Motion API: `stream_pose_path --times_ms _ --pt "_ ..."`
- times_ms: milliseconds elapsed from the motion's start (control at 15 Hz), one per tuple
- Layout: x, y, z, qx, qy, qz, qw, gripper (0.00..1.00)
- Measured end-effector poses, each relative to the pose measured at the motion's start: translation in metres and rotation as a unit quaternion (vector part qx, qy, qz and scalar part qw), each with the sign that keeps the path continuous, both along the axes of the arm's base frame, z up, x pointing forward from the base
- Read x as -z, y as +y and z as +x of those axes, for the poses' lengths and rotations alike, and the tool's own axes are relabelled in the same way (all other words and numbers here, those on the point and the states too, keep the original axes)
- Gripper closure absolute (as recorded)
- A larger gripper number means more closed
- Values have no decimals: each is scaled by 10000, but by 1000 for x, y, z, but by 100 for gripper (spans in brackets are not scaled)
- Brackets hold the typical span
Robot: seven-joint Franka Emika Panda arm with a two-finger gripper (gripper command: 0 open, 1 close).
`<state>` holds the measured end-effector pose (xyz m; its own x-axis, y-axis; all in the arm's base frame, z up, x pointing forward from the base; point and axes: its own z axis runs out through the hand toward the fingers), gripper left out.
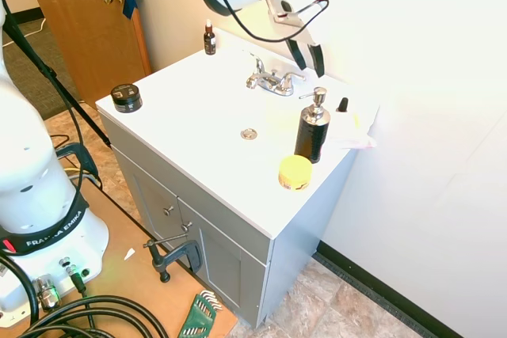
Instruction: Turn on the cold water
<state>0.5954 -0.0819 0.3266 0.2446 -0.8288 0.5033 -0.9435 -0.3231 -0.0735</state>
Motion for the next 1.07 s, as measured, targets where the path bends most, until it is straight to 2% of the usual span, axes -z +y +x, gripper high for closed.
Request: stream_pose_path --times_ms 200,400,667,1067 --pt "17 2 7 -12 24 2 10000 0" --pt "24 0 3 48 115 139 9998 0" --pt "33 -5 -23 24 343 540 9980 0" --pt "7 3 -68 -114 302 940 9950 0"
